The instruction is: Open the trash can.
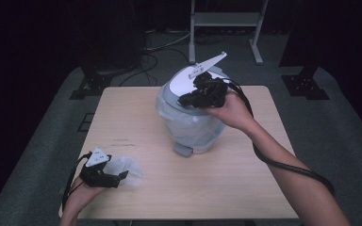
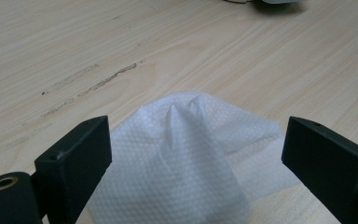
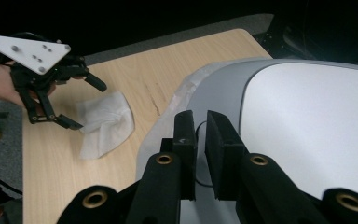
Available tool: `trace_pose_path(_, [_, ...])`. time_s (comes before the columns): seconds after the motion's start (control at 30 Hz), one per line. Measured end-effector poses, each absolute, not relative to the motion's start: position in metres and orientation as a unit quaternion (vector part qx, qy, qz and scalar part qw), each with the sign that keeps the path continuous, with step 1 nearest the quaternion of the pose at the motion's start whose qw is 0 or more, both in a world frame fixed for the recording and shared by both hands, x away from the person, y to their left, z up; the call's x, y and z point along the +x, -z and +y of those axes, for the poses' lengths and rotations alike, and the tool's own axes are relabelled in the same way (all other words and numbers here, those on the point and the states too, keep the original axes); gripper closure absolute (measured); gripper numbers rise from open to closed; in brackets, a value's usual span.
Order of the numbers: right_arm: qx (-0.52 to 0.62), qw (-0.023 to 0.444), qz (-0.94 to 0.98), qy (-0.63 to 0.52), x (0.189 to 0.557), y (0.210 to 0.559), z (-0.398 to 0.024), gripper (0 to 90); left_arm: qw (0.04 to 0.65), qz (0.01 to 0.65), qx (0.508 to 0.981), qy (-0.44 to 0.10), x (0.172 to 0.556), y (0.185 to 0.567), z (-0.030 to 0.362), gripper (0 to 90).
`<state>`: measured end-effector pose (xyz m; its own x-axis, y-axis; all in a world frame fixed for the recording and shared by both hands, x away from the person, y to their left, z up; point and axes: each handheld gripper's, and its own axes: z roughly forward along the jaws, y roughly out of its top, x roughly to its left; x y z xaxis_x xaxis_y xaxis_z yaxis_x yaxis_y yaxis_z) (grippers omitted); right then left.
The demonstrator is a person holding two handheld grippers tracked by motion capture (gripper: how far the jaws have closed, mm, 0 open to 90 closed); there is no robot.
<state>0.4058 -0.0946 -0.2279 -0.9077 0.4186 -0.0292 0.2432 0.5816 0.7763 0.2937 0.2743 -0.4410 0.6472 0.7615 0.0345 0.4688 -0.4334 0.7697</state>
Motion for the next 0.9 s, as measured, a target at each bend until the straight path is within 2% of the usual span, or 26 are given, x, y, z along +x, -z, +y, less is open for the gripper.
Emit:
trace_pose_path(0.27, [0.182,0.138,0.888,-0.4,0.403,0.232,-0.089,83.7,0.38,0.373,0.824,-0.192,0.293,0.441,0.275,7.4])
trace_pose_path(0.3, [0.177,0.153,0.888,-0.395,0.402,0.232,-0.089,83.7,0.382,0.374,0.823,-0.191,0.293,0.442,0.275,7.4])
trace_pose_path(0.5, [0.177,0.162,0.885,-0.4,0.4,0.234,-0.09,88.2,0.383,0.377,0.822,-0.187,0.293,0.443,0.275,7.4])
trace_pose_path(0.77, [0.171,0.172,0.888,-0.391,0.396,0.237,-0.086,89.7,0.381,0.373,0.826,-0.183,0.294,0.443,0.273,7.4])
trace_pose_path(0.8, [0.17,0.176,0.888,-0.389,0.395,0.236,-0.085,89.3,0.382,0.373,0.825,-0.183,0.293,0.444,0.272,7.4])
trace_pose_path(0.83, [0.172,0.167,0.889,-0.389,0.394,0.234,-0.084,82.6,0.381,0.373,0.826,-0.182,0.293,0.444,0.273,7.4])
trace_pose_path(0.9, [0.165,0.162,0.887,-0.4,0.392,0.237,-0.087,80.8,0.38,0.373,0.827,-0.183,0.293,0.444,0.273,7.4])
